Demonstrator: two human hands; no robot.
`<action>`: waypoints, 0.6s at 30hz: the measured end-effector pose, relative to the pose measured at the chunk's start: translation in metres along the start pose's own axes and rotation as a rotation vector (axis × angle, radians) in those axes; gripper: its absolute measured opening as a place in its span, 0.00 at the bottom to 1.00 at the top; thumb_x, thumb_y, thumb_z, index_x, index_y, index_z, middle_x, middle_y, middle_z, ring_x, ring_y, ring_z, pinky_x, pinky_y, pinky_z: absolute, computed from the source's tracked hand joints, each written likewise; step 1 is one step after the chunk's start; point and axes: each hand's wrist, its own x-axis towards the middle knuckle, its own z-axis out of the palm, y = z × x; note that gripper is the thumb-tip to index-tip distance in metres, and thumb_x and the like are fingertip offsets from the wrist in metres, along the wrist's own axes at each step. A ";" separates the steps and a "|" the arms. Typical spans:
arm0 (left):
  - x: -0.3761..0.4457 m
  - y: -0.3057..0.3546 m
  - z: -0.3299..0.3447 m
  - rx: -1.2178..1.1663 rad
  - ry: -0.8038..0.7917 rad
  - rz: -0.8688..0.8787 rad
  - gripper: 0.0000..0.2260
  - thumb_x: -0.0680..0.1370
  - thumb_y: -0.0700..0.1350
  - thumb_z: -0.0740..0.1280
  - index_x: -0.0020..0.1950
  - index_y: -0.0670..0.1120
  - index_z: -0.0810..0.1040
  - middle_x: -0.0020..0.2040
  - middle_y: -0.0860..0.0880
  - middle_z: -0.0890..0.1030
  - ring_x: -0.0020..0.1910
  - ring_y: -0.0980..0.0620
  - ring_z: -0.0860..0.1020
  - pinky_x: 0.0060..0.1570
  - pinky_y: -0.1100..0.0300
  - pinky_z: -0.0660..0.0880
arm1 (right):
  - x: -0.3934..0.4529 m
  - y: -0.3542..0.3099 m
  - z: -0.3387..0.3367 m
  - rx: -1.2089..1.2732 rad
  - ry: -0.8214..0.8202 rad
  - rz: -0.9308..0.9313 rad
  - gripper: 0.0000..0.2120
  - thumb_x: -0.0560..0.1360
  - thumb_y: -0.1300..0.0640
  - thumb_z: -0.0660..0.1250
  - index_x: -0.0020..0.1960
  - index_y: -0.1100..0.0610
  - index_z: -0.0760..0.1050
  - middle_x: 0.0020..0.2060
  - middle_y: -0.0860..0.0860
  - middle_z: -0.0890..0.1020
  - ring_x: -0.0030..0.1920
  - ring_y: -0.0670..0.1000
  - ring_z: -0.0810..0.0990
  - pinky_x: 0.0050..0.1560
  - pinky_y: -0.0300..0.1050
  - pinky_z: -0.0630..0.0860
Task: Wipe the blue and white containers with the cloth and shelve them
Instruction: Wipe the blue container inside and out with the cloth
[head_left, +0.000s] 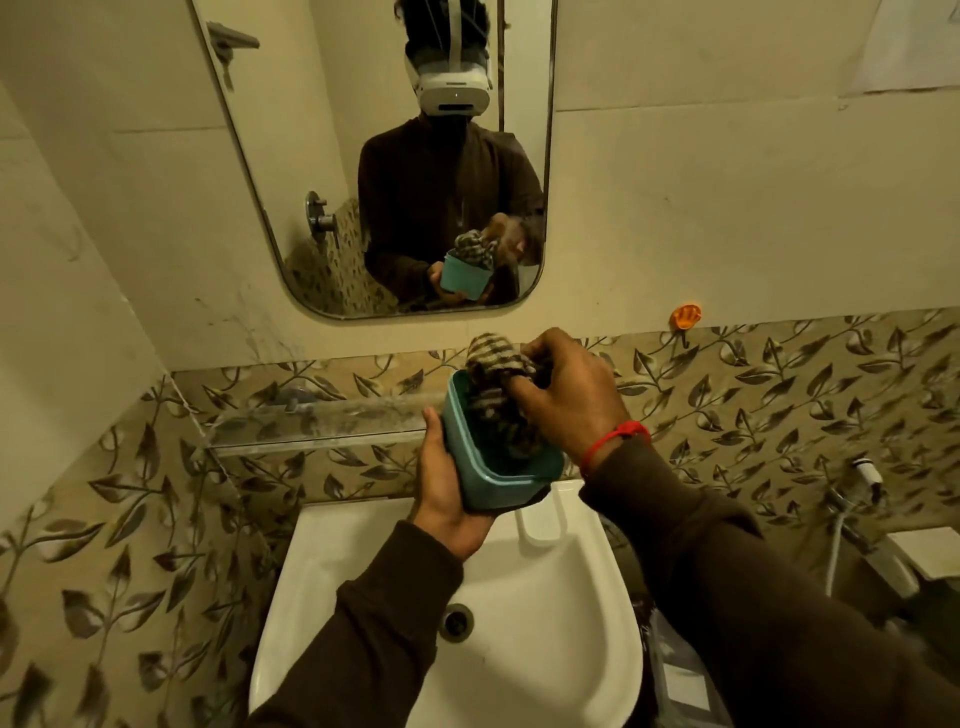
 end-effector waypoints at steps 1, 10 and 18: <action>0.000 -0.004 0.002 0.005 0.006 0.001 0.32 0.78 0.72 0.49 0.69 0.54 0.77 0.62 0.39 0.84 0.61 0.35 0.81 0.45 0.41 0.83 | 0.001 -0.001 0.001 -0.092 -0.046 -0.005 0.10 0.72 0.53 0.70 0.49 0.46 0.71 0.44 0.46 0.78 0.47 0.50 0.77 0.47 0.49 0.80; -0.003 0.000 0.005 0.017 -0.006 -0.001 0.31 0.79 0.70 0.53 0.65 0.49 0.80 0.60 0.37 0.85 0.55 0.37 0.85 0.47 0.40 0.82 | -0.004 -0.008 -0.012 -0.185 -0.494 -0.331 0.09 0.73 0.60 0.68 0.49 0.48 0.72 0.47 0.46 0.80 0.52 0.51 0.78 0.58 0.60 0.75; -0.005 0.009 0.008 0.067 -0.066 -0.080 0.34 0.78 0.71 0.54 0.67 0.47 0.78 0.55 0.36 0.86 0.49 0.36 0.86 0.44 0.40 0.82 | 0.000 -0.002 -0.023 -0.381 -0.381 -0.724 0.09 0.71 0.56 0.71 0.50 0.50 0.76 0.48 0.48 0.82 0.50 0.51 0.80 0.54 0.56 0.72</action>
